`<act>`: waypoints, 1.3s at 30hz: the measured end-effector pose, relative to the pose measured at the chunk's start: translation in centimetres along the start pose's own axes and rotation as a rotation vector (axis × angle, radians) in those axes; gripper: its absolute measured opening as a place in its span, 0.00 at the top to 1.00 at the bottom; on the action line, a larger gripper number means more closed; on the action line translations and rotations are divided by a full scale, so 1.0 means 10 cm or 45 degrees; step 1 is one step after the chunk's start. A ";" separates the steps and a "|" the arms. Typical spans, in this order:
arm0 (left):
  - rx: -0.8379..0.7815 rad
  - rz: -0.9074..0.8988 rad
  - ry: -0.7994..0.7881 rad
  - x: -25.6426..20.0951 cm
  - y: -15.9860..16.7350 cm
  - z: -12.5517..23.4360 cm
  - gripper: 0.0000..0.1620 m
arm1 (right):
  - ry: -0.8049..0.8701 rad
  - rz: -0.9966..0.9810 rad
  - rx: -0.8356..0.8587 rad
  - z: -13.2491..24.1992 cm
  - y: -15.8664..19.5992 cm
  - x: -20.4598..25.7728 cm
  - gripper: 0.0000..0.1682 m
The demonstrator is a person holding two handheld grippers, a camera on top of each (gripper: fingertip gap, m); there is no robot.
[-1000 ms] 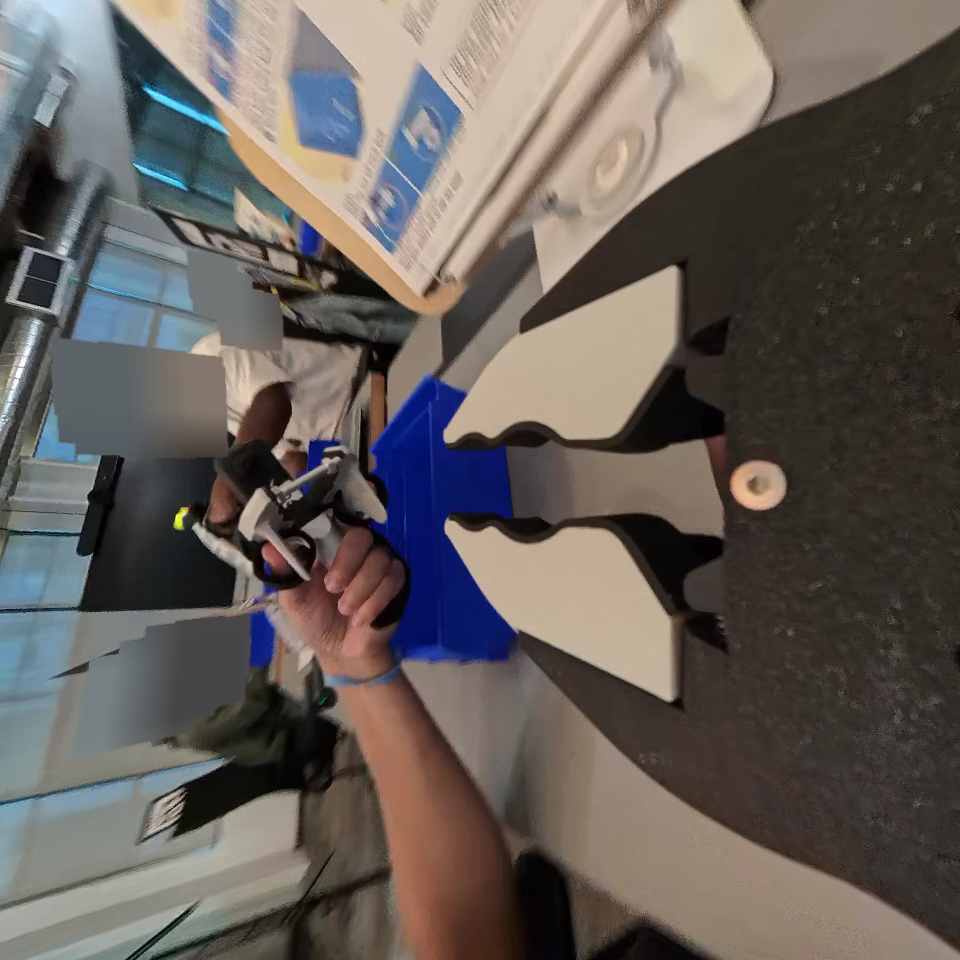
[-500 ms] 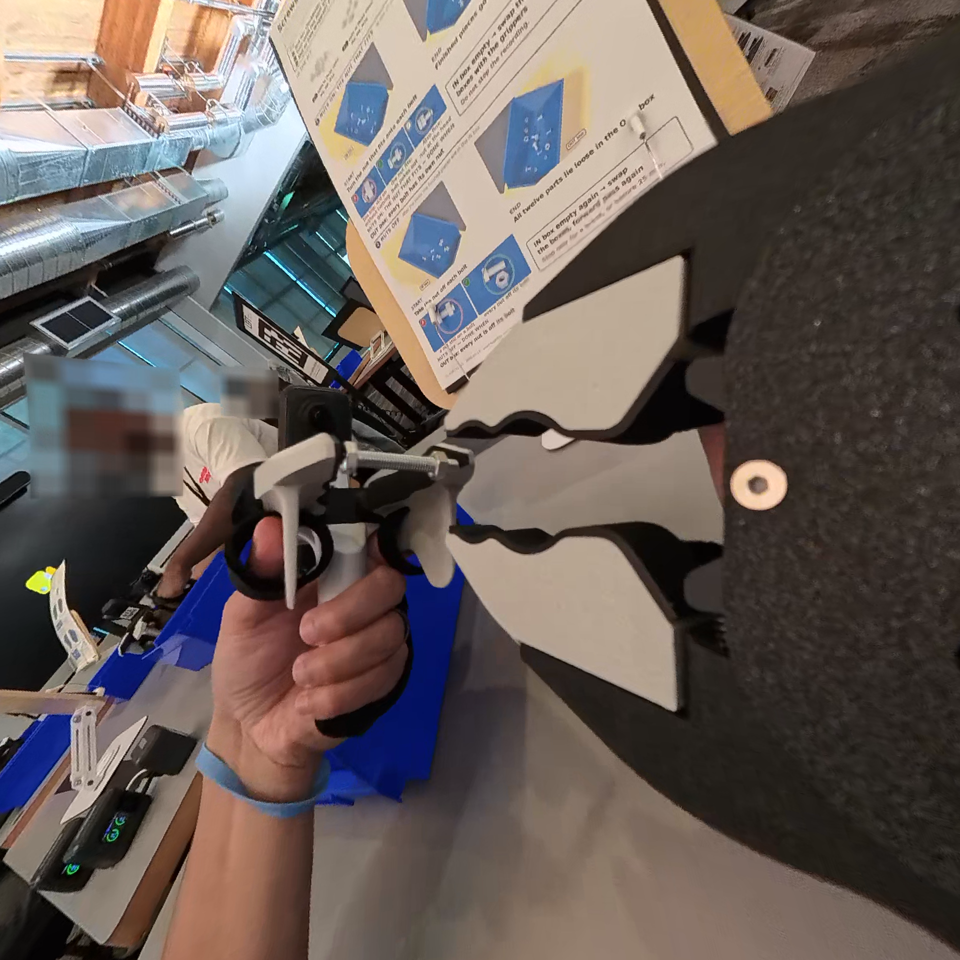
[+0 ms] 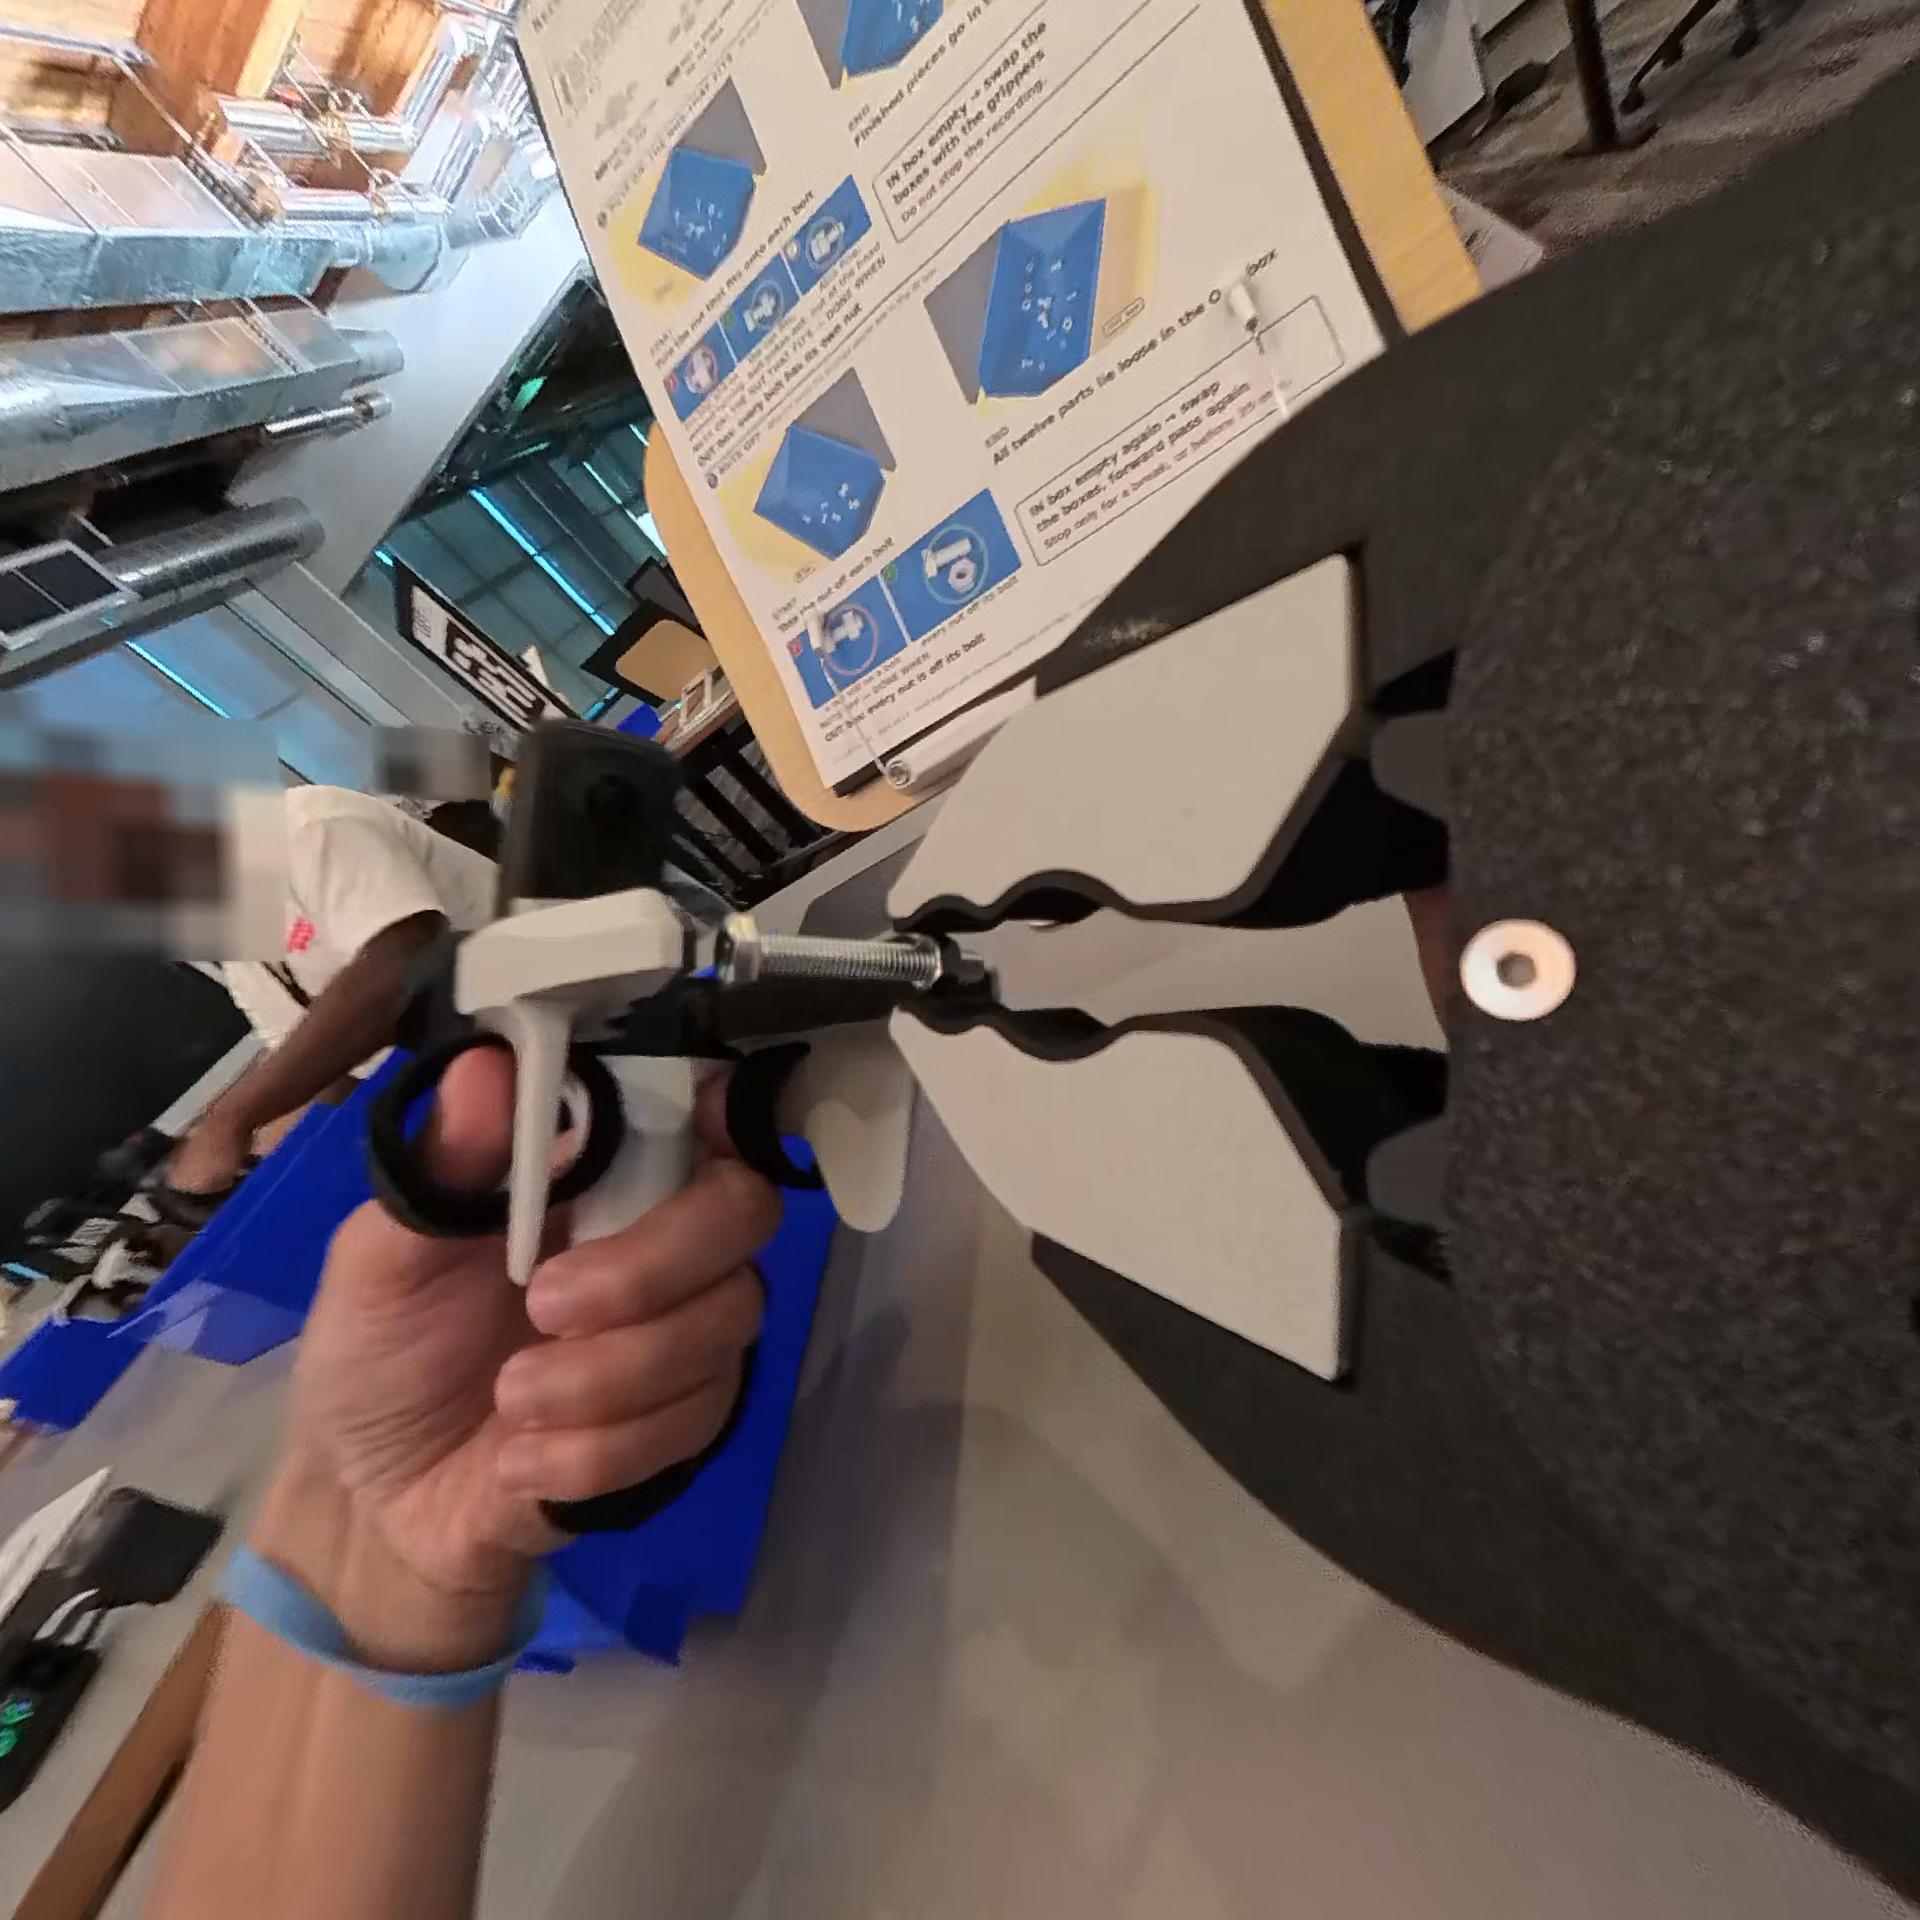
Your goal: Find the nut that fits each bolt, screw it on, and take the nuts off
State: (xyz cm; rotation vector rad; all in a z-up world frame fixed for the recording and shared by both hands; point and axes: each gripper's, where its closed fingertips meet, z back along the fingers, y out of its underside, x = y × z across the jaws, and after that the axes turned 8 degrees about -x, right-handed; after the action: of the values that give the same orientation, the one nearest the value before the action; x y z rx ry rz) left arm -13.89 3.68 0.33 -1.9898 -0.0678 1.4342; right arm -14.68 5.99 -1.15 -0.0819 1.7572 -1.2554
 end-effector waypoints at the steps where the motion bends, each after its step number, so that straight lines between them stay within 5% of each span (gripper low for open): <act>1: -0.014 -0.050 -0.075 0.05 -0.03 0.03 0.68 | 0.001 0.013 0.033 0.00 0.05 -0.02 0.93; 8: 0.056 -0.680 -0.726 0.36 -0.21 0.31 0.67 | 0.068 0.090 0.340 -0.03 0.45 -0.13 0.93; 16: 0.352 -1.069 -0.831 0.36 0.04 0.22 0.73 | -0.066 -0.018 0.335 -0.08 0.43 0.07 0.93; 25: 0.464 -1.291 -0.900 0.37 0.10 0.21 0.93 | -0.133 -0.043 0.322 -0.09 0.42 0.17 0.93; 32: 0.334 -1.212 -0.737 0.18 0.04 0.18 0.93 | -0.157 -0.154 0.100 -0.02 0.18 0.14 0.91; 35: 0.153 -1.169 -0.479 -0.17 -0.03 0.13 0.94 | -0.369 -0.583 -0.084 0.07 -0.11 0.19 0.78; 39: -0.104 -1.141 -0.190 -0.65 -0.16 0.10 0.94 | -0.484 -1.119 -0.289 0.11 -0.32 0.06 0.73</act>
State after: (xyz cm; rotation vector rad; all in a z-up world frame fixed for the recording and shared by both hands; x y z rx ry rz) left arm -16.80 2.71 6.35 -1.5610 -0.9625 0.9688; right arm -15.60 3.37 0.84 -1.2497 1.5407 -1.4837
